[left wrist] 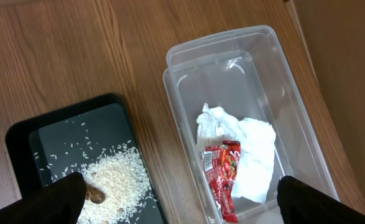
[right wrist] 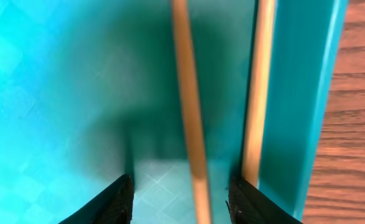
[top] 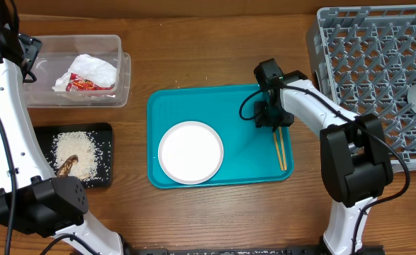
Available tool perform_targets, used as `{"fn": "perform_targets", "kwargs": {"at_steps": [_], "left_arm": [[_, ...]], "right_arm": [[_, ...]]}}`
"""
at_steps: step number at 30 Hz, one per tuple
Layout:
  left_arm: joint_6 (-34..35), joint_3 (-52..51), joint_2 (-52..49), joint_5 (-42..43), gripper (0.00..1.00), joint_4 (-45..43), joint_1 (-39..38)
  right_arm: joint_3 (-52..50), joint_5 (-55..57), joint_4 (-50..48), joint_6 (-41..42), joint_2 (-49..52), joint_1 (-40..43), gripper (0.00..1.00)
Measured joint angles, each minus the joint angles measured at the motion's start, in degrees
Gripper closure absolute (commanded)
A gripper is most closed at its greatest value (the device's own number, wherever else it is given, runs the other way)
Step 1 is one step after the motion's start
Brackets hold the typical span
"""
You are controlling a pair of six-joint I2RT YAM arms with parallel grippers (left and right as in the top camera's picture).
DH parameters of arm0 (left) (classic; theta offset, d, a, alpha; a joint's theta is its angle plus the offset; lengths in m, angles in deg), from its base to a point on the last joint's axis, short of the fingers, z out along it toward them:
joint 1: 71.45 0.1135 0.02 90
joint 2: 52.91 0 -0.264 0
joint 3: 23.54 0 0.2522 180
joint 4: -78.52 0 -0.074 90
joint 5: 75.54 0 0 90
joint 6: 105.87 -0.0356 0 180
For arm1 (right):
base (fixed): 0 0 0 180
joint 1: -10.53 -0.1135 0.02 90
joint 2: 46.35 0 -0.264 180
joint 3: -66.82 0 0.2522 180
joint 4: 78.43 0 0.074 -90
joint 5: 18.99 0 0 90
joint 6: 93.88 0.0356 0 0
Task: Sort waste into correct bins and load items into the dishwasher
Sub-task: 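Lower the right gripper and close it around the chopsticks, then lift the chopsticks and move them toward the dish rack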
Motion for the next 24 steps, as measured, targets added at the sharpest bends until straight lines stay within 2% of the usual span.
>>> {"fn": "perform_targets", "kwargs": {"at_steps": [5, 11, 14, 15, 18, 24], "left_arm": [[0.0, 0.0, 0.0, 0.0, 0.0, 0.0, 0.0], [0.0, 0.0, 0.0, 0.0, 0.0, 0.0, 0.0], [0.0, 0.0, 0.0, 0.0, 0.0, 0.0, 0.0], [0.0, 0.0, 0.0, 0.0, 0.0, 0.0, 0.0], [0.0, 0.0, 0.0, 0.0, 0.0, 0.0, 0.0], [0.0, 0.0, 0.0, 0.0, 0.0, 0.0, 0.0]], "right_arm": [[0.0, -0.5, 0.1, 0.0, 0.0, 0.0, 0.49], [-0.9, -1.3, -1.1, 0.0, -0.3, 0.0, 0.56], [-2.6, -1.2, -2.6, 0.0, -1.2, 0.0, 0.64], [-3.3, -1.0, -3.0, 0.3, -1.6, 0.0, 0.71], [-4.5, -0.4, -3.5, 1.8, -2.3, 0.0, 0.84], [-5.4, 2.6, -3.6, 5.7, -2.8, -0.8, 0.89]]}}
